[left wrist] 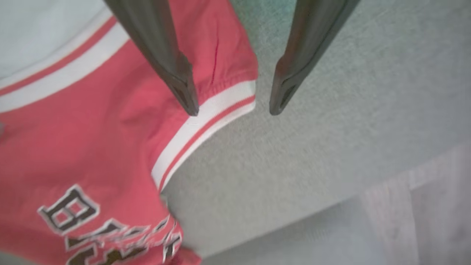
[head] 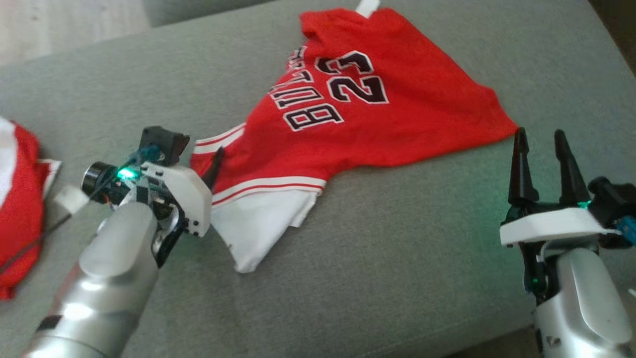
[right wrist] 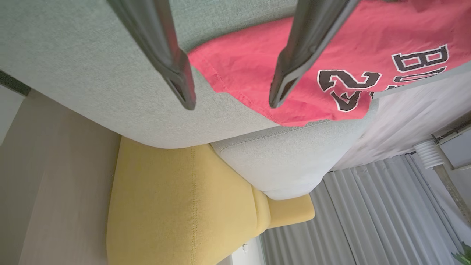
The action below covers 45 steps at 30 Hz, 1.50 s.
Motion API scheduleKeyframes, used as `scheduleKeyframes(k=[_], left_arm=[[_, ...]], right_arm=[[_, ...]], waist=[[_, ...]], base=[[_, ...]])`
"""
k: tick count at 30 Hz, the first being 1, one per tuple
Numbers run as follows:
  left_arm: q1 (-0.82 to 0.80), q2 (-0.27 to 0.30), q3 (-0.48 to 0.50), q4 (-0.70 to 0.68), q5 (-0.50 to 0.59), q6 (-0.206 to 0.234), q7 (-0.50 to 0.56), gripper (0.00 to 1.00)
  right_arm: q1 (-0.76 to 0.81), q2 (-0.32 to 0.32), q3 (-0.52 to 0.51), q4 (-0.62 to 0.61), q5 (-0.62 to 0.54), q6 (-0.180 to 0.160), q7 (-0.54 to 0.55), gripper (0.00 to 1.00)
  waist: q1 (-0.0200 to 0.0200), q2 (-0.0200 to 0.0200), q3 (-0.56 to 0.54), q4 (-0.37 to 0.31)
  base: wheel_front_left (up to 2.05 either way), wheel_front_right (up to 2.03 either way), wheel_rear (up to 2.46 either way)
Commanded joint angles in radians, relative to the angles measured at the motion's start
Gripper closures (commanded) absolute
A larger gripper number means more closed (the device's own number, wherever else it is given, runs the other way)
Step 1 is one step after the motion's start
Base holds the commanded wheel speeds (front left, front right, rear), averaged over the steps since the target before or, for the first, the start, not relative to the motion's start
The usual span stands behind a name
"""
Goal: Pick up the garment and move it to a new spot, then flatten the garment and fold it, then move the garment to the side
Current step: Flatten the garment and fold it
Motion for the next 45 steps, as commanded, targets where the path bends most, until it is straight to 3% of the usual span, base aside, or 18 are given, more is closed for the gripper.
scheduleKeyframes(k=[1,9,10,11,14,19,33,34,35,45], left_arm=[[-0.056,0.048,-0.012,0.006,-0.045,0.002,0.049,0.00],[-0.127,0.123,-0.153,0.071,-0.216,0.002,0.193,0.00],[-0.130,0.128,-0.164,0.068,-0.244,0.002,0.203,0.64],[-0.134,0.137,-0.180,0.061,-0.265,0.002,0.210,1.00],[-0.156,0.168,-0.223,0.043,-0.306,0.002,0.209,1.00],[-0.241,0.209,-0.246,0.078,-0.294,0.002,0.097,1.00],[-0.435,0.209,-0.284,0.232,-0.211,0.002,-0.113,1.00],[-0.442,0.205,-0.289,0.248,-0.204,0.002,-0.130,0.54],[-0.446,0.198,-0.289,0.264,-0.203,0.003,-0.147,0.00],[-0.387,0.122,-0.262,0.335,-0.242,0.007,-0.334,0.00]], right_arm=[[-0.035,-0.005,0.028,-0.043,0.011,-0.001,-0.011,0.00],[-0.035,-0.005,0.040,-0.071,0.024,-0.001,-0.011,0.00],[-0.035,-0.005,0.041,-0.073,0.024,-0.001,-0.011,0.00],[-0.036,-0.005,0.042,-0.076,0.025,-0.001,-0.011,0.00],[-0.039,-0.005,0.042,-0.083,0.026,-0.001,-0.011,0.00],[-0.056,-0.005,0.052,-0.091,0.032,-0.001,-0.011,0.00],[-0.084,-0.005,0.086,-0.110,0.032,-0.001,-0.011,0.00],[-0.084,-0.005,0.086,-0.109,0.032,-0.001,-0.011,0.00],[-0.084,-0.005,0.085,-0.109,0.031,-0.001,-0.011,0.00],[-0.060,-0.005,0.045,-0.085,0.008,-0.001,-0.011,0.00]], waist=[[-0.0002,0.0000,0.031,-0.037],[-0.0002,0.0000,0.041,-0.068],[-0.0002,0.0000,0.041,-0.070],[-0.0002,0.0000,0.042,-0.071],[-0.0002,0.0000,0.050,-0.074],[-0.0002,0.0000,0.070,-0.078],[-0.0002,0.0000,0.111,-0.085],[-0.0002,0.0000,0.112,-0.083],[-0.0002,0.0000,0.111,-0.079],[-0.0002,0.0000,0.047,0.003]], base=[[0.00,0.00,0.00],[0.00,0.00,0.00],[0.00,0.00,0.00],[0.00,0.00,0.00],[0.00,0.00,0.00],[0.00,0.00,0.00],[0.00,0.00,0.00],[0.00,0.00,0.00],[0.00,0.00,0.00],[0.00,0.00,0.00]])
